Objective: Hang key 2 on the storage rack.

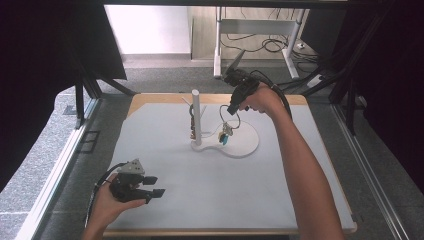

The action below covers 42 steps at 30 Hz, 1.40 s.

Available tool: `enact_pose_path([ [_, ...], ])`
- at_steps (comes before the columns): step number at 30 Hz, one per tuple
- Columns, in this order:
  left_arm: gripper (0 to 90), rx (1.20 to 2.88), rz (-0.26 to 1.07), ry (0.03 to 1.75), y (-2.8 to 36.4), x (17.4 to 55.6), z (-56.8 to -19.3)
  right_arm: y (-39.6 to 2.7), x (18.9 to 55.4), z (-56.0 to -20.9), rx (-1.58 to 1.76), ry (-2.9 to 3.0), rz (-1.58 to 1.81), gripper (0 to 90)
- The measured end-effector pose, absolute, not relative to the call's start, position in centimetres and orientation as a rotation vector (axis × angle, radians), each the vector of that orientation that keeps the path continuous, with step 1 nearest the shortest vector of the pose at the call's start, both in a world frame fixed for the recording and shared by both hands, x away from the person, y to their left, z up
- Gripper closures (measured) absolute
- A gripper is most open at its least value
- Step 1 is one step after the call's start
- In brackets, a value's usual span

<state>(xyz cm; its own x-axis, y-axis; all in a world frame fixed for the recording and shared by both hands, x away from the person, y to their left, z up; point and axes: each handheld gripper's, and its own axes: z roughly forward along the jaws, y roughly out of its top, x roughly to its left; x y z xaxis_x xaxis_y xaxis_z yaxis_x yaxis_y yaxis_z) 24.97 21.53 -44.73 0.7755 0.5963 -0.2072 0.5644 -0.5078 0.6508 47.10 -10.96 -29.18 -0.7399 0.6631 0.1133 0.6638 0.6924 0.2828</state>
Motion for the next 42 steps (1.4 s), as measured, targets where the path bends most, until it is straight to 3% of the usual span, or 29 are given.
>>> enact_pose_path([
  [42,44.4,2.228,0.047,0.822,21.3,24.8,-44.6,-7.9,50.5,-30.8,-1.151,-2.895,-0.482,87.6],
])
